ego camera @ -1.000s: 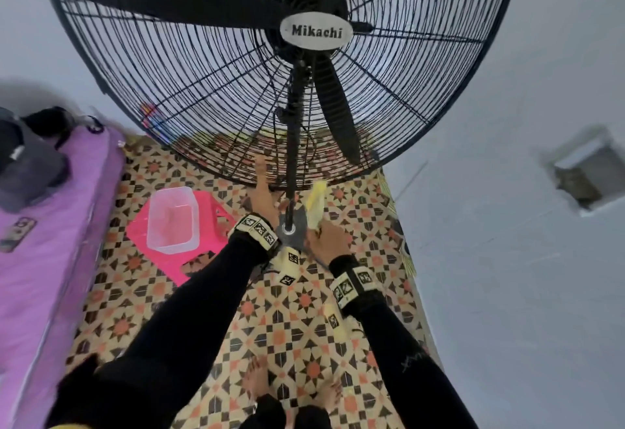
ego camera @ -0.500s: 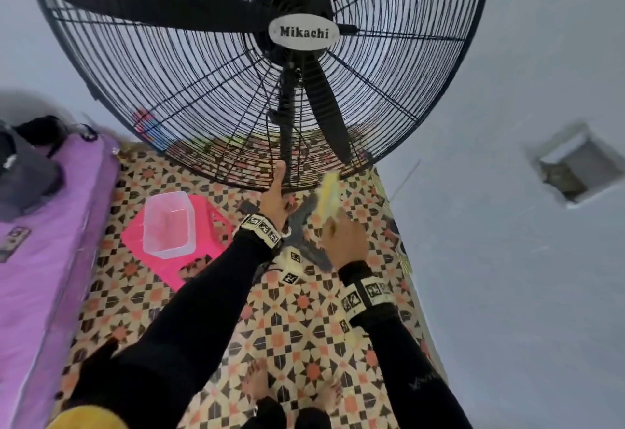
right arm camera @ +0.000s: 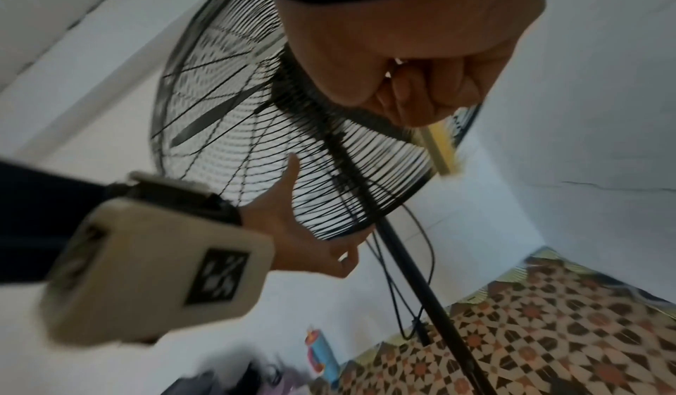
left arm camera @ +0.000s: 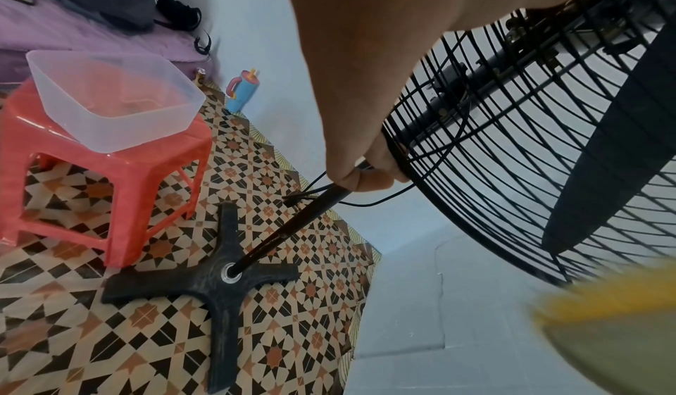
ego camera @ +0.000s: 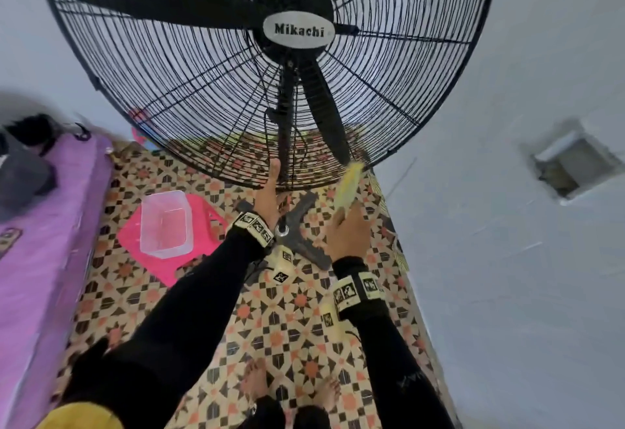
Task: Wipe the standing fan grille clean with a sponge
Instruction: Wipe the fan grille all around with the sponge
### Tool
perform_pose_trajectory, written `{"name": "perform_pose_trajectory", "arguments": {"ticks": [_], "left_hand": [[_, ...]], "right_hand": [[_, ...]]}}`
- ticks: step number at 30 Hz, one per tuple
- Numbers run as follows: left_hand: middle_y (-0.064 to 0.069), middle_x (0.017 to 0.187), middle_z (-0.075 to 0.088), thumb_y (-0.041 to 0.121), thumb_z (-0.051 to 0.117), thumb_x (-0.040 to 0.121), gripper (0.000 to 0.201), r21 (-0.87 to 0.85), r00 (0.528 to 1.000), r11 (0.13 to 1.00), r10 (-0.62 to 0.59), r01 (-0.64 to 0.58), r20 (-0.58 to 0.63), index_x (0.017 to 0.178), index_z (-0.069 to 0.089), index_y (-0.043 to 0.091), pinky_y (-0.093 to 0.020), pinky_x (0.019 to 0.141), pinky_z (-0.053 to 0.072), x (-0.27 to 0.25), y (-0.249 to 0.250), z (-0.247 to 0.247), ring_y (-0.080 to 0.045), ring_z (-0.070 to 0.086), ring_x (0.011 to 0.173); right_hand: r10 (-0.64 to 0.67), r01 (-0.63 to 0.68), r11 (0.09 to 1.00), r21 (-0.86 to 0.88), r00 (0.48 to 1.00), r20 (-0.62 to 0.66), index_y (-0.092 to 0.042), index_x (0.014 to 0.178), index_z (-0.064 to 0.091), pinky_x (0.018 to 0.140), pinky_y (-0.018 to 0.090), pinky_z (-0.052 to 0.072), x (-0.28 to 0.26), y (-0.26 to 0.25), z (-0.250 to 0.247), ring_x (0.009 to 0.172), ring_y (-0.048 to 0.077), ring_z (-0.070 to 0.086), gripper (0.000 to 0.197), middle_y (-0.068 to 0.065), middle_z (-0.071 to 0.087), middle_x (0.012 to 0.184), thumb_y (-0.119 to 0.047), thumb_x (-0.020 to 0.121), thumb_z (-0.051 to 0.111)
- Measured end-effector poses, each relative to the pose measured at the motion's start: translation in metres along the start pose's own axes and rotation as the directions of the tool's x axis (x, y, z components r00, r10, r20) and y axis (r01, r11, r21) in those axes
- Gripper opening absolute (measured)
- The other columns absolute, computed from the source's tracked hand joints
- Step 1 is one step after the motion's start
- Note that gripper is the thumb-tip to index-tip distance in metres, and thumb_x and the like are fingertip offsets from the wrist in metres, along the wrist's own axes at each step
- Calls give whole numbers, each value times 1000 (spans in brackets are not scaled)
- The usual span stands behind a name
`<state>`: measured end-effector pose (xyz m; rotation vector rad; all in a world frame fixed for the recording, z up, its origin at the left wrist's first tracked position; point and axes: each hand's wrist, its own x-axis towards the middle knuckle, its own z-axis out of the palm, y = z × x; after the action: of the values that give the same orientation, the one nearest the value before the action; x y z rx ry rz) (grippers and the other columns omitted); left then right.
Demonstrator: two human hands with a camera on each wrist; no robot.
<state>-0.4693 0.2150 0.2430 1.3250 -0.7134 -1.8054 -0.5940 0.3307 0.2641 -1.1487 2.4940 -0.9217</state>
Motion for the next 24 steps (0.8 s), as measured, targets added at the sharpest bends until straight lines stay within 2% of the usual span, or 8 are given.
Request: {"name": "perform_pose_trajectory", "arguments": {"ticks": [2,5,8,12,15,20,22,24], "left_hand": [[2,93,61,84,59,75,34,-3,1000,1000,7,-7,20,62,75,56,-39,77,40,1,3,-1,-27,53,104],[7,100,64,71,59,92,19,2,998,999,41,-41,48,81,71,62,-39,75,44,6,-1,-5,-26,61,105],[-10,93,61,97,60,64,55,71,1000,997,7,-8,16,65,74,44,-37,75,43,6,-3,-6,-26,54,91],[-6,102,55,103,62,51,72,61,1000,998,2,-1,-5,78,54,36,-36,68,47,12,-5,-8,-20,49,82],[-4,104,60,107,57,49,76,104,999,995,3,1,-38,78,46,38,-36,62,35,14,-7,-9,-21,53,85],[0,100,69,108,53,49,76,118,999,993,11,-7,-33,83,55,41,-38,68,39,15,-4,-10,-22,58,101],[-5,109,74,108,57,46,82,106,999,994,0,3,-35,89,62,38,-43,76,45,15,-4,-10,-22,61,104],[1,118,76,106,59,48,89,97,1000,995,7,-5,-28,102,67,36,-41,73,43,10,-1,-9,-18,66,113]], "right_hand": [[40,-39,998,44,999,-21,-3,148,43,83,44,51,2,-6,2,104,44,63,47,31,65,115,-23,105,48],[-127,126,992,19,986,105,-9,145,49,73,35,52,-4,-6,17,89,34,67,44,18,71,98,-27,104,49],[-243,237,970,53,958,154,-7,129,62,63,36,52,-12,11,17,69,31,64,36,14,71,80,-30,103,54],[-125,127,987,100,992,-23,-3,134,53,69,29,45,-4,9,-8,79,20,59,41,2,62,90,-30,103,55],[-130,138,987,79,986,-102,-9,128,60,71,27,39,6,-5,-22,89,29,63,34,13,69,99,-30,102,56],[-308,311,950,-8,937,-167,-6,111,70,63,30,42,16,-24,-29,74,32,65,28,14,72,84,-29,102,58],[-401,383,915,-125,895,-196,-6,107,69,66,33,50,20,-25,-27,79,31,63,24,14,69,90,-27,100,60],[-403,394,915,-88,885,-231,-7,116,67,76,42,58,25,-21,-29,91,29,62,25,16,67,105,-24,100,59]]}}
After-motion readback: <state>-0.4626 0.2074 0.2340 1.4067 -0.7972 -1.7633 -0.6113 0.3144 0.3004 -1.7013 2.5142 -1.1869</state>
